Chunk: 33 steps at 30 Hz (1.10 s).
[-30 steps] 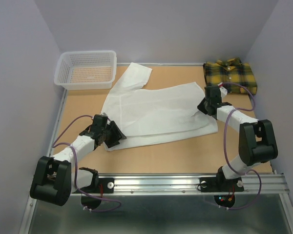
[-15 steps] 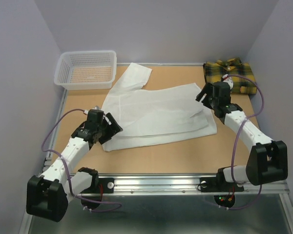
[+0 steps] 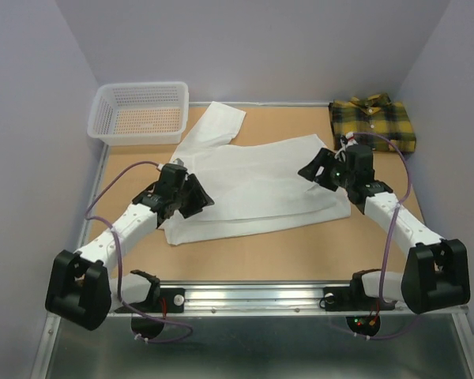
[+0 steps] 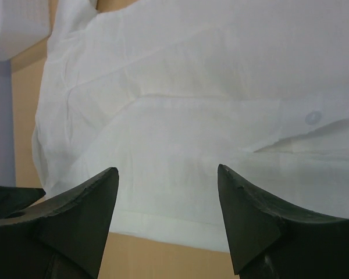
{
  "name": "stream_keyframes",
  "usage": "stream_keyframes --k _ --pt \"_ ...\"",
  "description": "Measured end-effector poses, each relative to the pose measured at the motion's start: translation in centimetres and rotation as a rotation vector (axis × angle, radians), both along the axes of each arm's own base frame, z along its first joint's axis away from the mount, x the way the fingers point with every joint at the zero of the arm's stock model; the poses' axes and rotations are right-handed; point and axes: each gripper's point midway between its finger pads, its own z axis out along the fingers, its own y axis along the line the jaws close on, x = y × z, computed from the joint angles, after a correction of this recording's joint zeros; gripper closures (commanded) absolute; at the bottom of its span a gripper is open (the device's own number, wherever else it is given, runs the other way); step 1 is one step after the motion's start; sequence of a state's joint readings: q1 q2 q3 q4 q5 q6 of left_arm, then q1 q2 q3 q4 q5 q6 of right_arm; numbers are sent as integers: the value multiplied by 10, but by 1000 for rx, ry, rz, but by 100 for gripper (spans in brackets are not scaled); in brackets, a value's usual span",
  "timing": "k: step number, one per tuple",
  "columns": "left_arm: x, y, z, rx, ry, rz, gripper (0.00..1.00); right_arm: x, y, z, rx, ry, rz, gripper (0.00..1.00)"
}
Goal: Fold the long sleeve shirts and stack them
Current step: Fold the shirt
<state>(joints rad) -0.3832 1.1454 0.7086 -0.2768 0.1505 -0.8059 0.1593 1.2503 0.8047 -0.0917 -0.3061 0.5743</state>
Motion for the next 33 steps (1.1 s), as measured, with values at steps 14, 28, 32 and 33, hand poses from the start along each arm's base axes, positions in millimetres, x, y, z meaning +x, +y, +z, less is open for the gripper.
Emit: stream_keyframes --k 14,28,32,33 --pt "11 -22 -65 38 104 28 56 -30 -25 -132 53 291 -103 54" --pt "-2 1 -65 42 101 103 36 -38 -76 -124 38 249 -292 45" --pt "-1 17 -35 94 31 130 32 -38 -83 -104 -52 209 -276 43" --pt "1 19 -28 101 12 136 32 -35 -80 -94 -82 187 -263 43"
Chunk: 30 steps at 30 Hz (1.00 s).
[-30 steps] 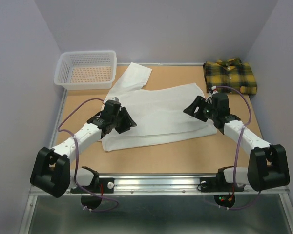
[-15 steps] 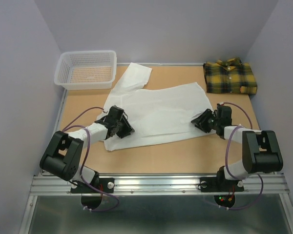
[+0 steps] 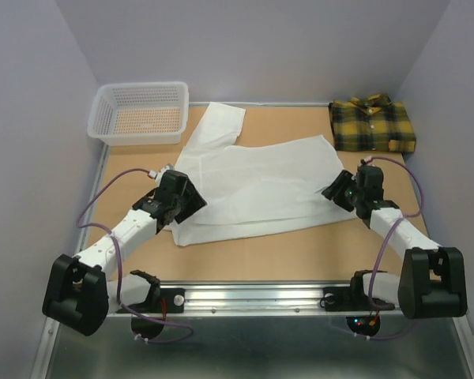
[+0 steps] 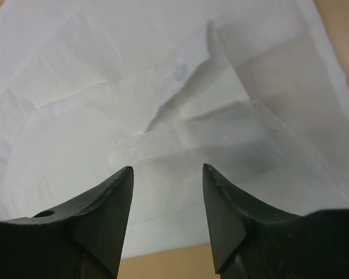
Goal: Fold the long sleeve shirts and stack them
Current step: Fold the shirt
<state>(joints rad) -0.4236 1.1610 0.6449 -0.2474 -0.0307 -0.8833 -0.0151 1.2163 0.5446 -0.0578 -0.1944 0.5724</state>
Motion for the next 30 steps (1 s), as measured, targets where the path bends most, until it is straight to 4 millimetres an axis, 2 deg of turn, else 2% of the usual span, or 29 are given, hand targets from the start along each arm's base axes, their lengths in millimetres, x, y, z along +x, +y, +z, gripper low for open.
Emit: stream_keyframes --k 4,5,7,10,11,12,18,21,25,27,30 --pt "5 7 20 30 -52 6 34 11 30 37 -96 -89 116 43" --pt "3 8 20 37 -47 3 35 12 44 46 -114 -111 163 43" --pt "-1 9 13 53 -18 -6 39 18 59 59 -153 -143 212 43" --pt "-9 10 0 64 28 -23 42 25 81 68 -186 -163 276 43" --pt "-13 11 -6 69 46 -27 42 26 83 67 -192 -160 282 42" --pt "-24 13 -22 79 99 -36 42 27 84 57 -210 -133 288 42" --pt "-50 27 -54 99 199 -8 42 22 71 20 -302 -17 286 41" --pt "-50 34 -49 97 186 20 41 23 61 10 -369 25 280 41" --pt "-50 43 -36 110 155 51 33 32 60 15 -409 24 288 40" --pt "-47 47 -24 136 142 54 29 38 63 20 -421 9 298 39" --pt "-26 45 8 148 59 45 24 44 73 23 -429 -2 322 38"
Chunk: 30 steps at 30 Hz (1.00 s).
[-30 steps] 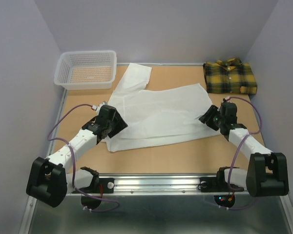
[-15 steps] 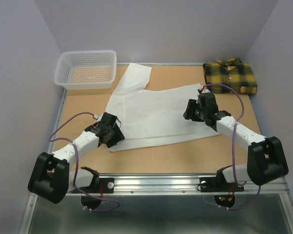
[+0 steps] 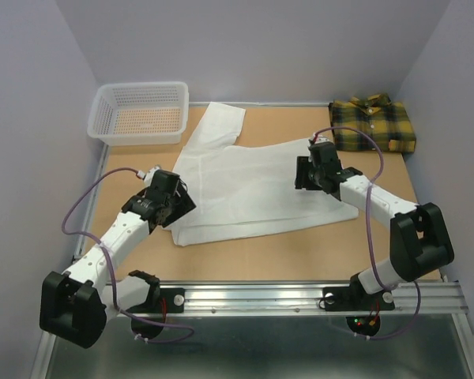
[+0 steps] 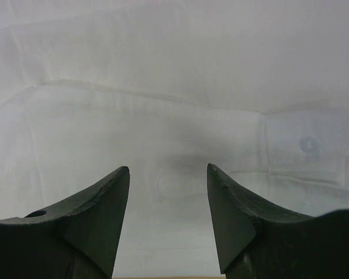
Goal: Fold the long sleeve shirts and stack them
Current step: Fold the shirt
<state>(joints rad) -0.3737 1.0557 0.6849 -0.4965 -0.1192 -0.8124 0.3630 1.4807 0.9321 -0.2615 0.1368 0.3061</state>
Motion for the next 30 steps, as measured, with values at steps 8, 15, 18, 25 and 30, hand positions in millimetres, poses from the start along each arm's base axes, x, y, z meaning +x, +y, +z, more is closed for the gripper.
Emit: stream_keyframes --k 8,15,18,25,30 --pt "35 -51 26 13 -87 -159 21 3 18 -25 -14 78 31 32" --pt "41 -101 -14 74 -7 -286 22 -12 12 -47 -34 170 0 29" --pt "35 -104 -36 101 47 -299 23 -22 7 -58 -40 202 -13 28" --pt "11 -95 -58 77 99 -292 23 -57 2 -67 -7 279 -50 22" --pt "-12 -92 -59 0 109 -292 23 -84 1 -67 47 314 -60 21"
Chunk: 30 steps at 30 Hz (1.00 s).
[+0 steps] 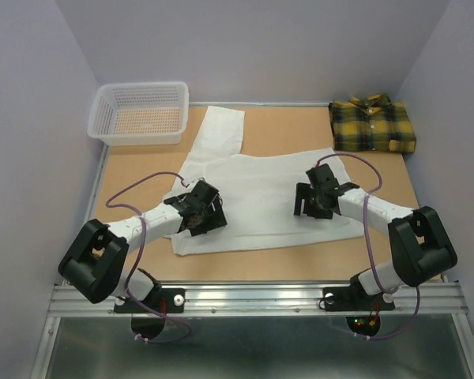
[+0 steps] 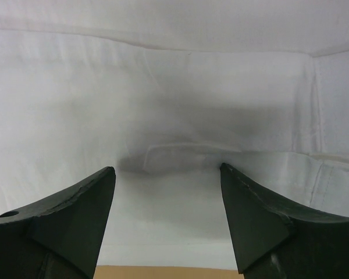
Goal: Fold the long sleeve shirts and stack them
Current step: Fold the shirt
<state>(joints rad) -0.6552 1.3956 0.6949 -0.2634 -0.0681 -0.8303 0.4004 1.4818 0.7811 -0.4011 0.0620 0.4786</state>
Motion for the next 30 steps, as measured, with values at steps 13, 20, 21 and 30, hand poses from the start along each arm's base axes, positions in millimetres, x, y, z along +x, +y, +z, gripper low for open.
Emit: stream_keyframes --k 13,20,21,30 --pt "-59 31 19 22 91 -19 12 -78 -9 9 53 189 5 18" --pt "48 56 103 60 -151 49 10 -26 -4 60 28 57 2 23" --pt "70 72 112 82 -181 79 10 -12 -4 70 28 26 -2 25" --pt "166 122 93 204 -177 70 23 87 -43 107 34 -97 -88 52"
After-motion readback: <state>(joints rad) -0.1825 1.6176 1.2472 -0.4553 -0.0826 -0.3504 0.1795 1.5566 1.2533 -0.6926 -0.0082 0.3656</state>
